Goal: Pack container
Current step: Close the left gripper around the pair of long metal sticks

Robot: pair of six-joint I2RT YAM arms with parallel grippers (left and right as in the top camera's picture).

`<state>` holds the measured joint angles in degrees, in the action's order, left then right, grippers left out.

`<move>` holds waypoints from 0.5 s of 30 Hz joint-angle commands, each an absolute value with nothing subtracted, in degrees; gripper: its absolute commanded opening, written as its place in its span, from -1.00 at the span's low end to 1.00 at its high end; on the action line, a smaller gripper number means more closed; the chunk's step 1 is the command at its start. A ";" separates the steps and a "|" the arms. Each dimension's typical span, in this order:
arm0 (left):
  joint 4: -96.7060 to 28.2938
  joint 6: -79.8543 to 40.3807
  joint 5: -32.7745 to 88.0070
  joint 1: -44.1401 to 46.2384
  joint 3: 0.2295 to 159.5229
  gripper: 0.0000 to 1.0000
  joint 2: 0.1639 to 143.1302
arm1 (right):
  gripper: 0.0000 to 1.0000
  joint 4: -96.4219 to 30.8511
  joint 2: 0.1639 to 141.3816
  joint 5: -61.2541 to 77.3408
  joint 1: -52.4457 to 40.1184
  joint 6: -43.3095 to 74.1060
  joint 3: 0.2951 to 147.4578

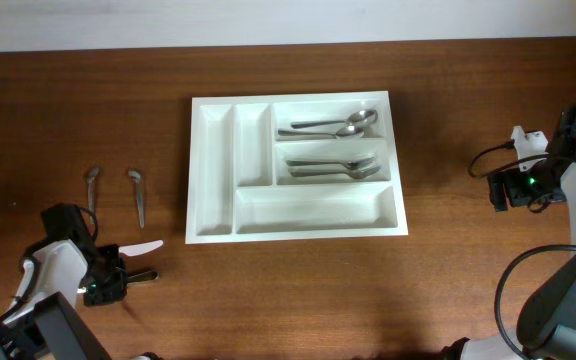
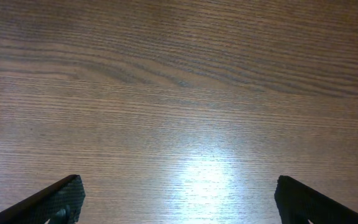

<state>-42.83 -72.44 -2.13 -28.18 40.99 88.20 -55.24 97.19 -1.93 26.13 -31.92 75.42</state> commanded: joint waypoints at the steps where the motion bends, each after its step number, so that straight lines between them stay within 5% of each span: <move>1: -43.94 -71.24 -5.96 -28.29 37.60 -0.86 91.66 | 0.97 -55.22 97.12 -1.80 26.26 -31.88 75.42; 15: -50.26 -57.08 -7.31 -28.23 47.53 -0.92 84.38 | 0.97 -55.22 97.12 -1.80 26.26 -31.88 75.42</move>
<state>-48.97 -61.01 -5.32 -28.12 42.65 87.83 -55.24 97.19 -1.93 26.13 -31.90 75.42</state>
